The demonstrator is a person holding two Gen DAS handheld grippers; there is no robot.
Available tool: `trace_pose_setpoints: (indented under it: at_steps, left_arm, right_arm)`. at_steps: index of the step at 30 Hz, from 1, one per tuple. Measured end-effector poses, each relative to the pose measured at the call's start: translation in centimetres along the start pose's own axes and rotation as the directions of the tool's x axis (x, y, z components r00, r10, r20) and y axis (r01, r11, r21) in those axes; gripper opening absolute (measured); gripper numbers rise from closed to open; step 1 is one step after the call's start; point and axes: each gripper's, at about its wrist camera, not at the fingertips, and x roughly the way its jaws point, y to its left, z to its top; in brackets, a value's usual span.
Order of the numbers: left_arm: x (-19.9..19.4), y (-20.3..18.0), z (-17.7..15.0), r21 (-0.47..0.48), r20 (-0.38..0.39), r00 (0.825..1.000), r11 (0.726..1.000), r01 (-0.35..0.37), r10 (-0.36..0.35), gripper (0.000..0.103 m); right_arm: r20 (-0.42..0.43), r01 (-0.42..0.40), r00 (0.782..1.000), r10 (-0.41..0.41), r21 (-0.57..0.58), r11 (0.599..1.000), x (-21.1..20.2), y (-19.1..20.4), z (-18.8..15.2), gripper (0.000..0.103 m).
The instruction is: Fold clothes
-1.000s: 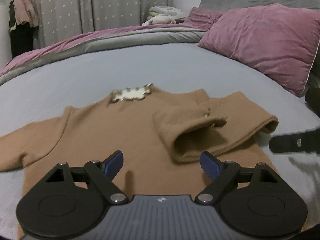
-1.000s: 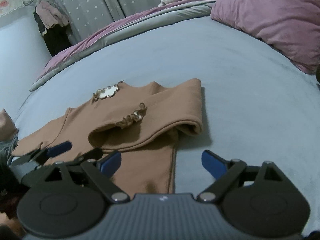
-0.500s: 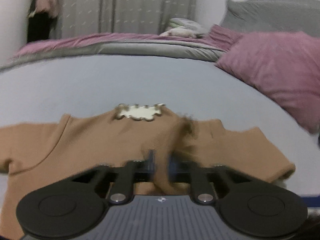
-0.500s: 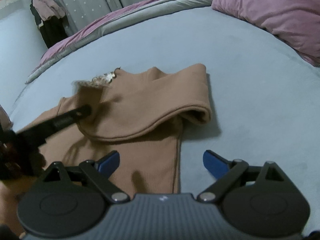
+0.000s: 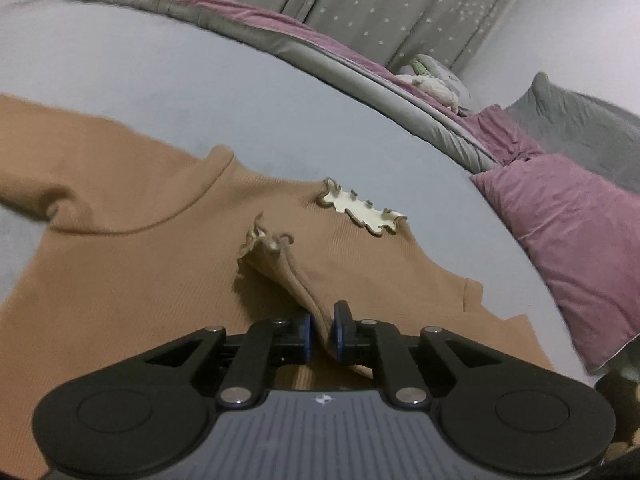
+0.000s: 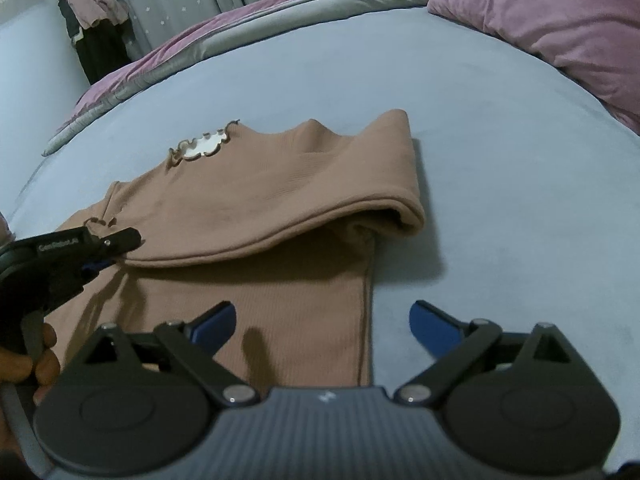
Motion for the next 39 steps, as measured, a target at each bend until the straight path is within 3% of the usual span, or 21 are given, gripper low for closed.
trace_pose_setpoints:
  at_steps: [16,22,27,30,32,36,39]
  left_arm:
    - [0.3,1.2,0.1,-0.065,0.034,0.998,0.996,0.061,-0.059,0.006]
    - [-0.8,0.7,1.4,-0.045,0.114,0.990,0.995,0.090,-0.084,0.004]
    - [-2.8,1.1,3.0,0.001,0.239,0.966,0.995,0.102,-0.099,0.004]
    - [-3.5,2.0,3.6,0.023,0.281,0.957,0.997,0.075,-0.079,0.004]
    - [-3.8,3.0,3.8,0.033,0.292,0.955,0.999,0.043,-0.050,0.004]
    - [-3.6,5.5,3.5,0.007,0.274,0.962,1.000,-0.004,0.002,0.004]
    - [-3.0,6.9,2.9,-0.006,0.236,0.971,1.000,-0.030,0.030,0.004]
  right_arm:
    - [0.095,0.075,0.993,-0.076,0.009,0.997,0.5,-1.0,0.1,0.099]
    - [0.155,0.118,0.980,-0.123,0.038,0.992,1.4,-2.0,0.0,0.099]
    - [0.200,0.145,0.969,-0.146,0.021,0.989,2.4,-1.8,0.4,0.099]
    - [0.216,0.194,0.959,-0.184,-0.026,0.981,2.9,-1.2,0.6,0.098]
    - [0.232,0.231,0.949,-0.212,-0.057,0.971,3.1,-0.8,0.7,0.092]
    - [0.276,0.308,0.921,-0.275,-0.087,0.947,3.0,-0.6,0.7,0.088]
    - [0.284,0.340,0.912,-0.297,-0.116,0.933,3.3,-0.5,0.5,0.088]
